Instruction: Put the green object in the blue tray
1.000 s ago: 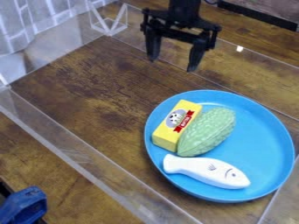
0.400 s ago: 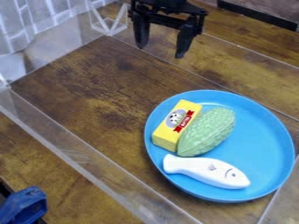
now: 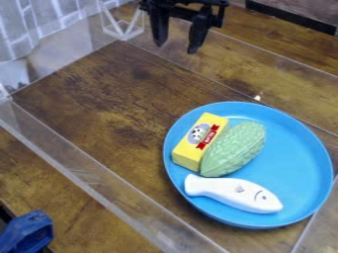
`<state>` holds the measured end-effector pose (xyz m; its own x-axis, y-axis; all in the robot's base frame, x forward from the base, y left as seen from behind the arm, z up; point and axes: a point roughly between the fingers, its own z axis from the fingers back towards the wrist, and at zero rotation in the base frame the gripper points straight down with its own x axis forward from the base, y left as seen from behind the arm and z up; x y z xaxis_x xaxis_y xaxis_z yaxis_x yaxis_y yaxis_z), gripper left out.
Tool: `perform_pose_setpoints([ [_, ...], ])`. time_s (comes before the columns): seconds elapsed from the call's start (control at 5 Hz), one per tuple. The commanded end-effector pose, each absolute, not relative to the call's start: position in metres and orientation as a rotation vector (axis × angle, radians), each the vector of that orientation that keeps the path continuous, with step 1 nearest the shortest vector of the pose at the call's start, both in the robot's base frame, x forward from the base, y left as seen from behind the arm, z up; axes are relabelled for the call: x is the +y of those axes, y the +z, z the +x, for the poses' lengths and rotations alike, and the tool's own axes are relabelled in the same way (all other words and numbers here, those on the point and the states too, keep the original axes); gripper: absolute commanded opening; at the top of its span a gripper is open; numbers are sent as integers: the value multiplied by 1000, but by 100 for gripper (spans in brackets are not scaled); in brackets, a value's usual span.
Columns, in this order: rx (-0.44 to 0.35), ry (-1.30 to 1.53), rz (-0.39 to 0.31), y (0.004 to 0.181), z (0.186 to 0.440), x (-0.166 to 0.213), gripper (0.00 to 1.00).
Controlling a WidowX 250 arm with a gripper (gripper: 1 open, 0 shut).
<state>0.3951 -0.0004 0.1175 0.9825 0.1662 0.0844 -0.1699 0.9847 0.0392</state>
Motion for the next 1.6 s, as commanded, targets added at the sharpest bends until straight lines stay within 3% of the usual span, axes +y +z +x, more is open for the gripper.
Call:
perform_pose_setpoints([
  [0.0, -143, 154, 29, 139, 404, -2, 100],
  [0.2, -135, 114, 14, 139, 406, -12, 100],
  [1.0, -141, 146, 13, 125, 417, 42, 100],
  [1.4, -133, 116, 7, 94, 421, 48, 100],
])
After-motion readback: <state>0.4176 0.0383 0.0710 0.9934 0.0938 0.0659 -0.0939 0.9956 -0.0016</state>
